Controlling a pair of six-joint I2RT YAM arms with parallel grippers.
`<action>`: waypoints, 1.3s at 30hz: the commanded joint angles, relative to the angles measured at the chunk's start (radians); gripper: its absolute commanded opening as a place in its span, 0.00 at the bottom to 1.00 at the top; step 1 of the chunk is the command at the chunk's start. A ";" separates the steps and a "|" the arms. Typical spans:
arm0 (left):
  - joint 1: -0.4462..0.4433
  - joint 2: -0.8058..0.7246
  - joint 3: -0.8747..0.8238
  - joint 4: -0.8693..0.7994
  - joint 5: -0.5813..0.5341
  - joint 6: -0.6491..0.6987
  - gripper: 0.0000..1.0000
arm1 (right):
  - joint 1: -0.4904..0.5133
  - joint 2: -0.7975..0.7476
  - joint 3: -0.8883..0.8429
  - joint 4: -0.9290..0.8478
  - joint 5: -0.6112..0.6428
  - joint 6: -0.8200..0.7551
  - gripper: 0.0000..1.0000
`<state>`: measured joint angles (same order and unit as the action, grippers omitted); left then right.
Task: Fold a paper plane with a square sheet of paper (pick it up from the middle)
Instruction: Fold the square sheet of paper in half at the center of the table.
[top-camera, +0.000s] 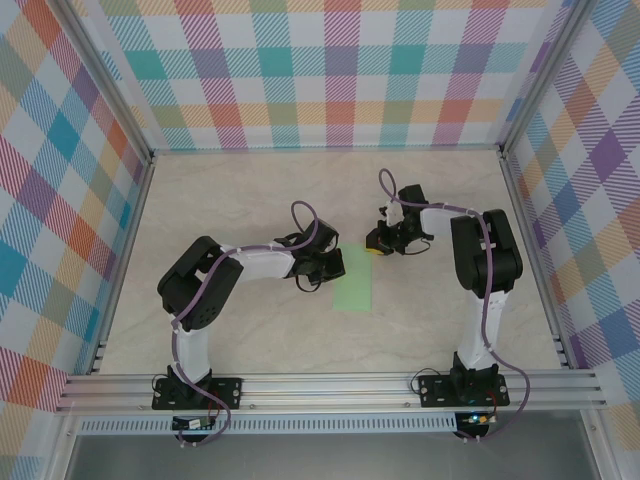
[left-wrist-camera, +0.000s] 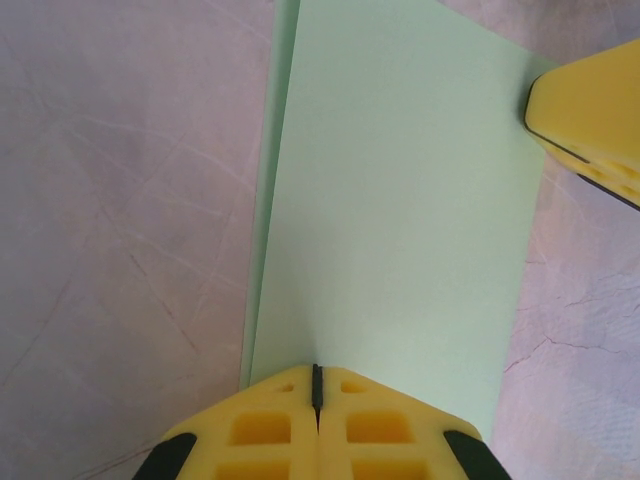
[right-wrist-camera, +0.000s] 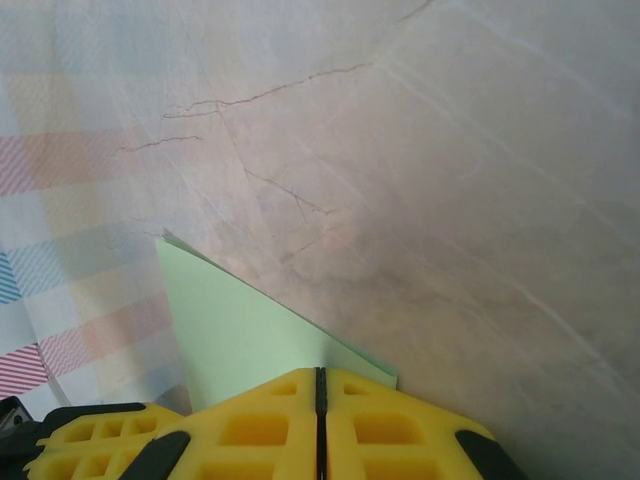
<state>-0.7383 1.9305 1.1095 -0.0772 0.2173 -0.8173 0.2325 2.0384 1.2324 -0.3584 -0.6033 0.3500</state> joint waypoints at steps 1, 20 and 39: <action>-0.014 0.008 -0.042 -0.153 -0.026 0.021 0.00 | -0.007 -0.028 0.056 -0.061 -0.013 -0.021 0.09; -0.014 0.003 -0.043 -0.156 -0.026 0.024 0.00 | -0.021 0.080 0.058 -0.051 -0.025 -0.002 0.07; -0.014 0.003 -0.046 -0.150 -0.020 0.019 0.00 | 0.014 -0.309 -0.157 -0.028 -0.026 0.069 0.11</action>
<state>-0.7391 1.9266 1.1065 -0.0822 0.2165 -0.8143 0.2184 1.7893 1.1618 -0.3893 -0.6178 0.3801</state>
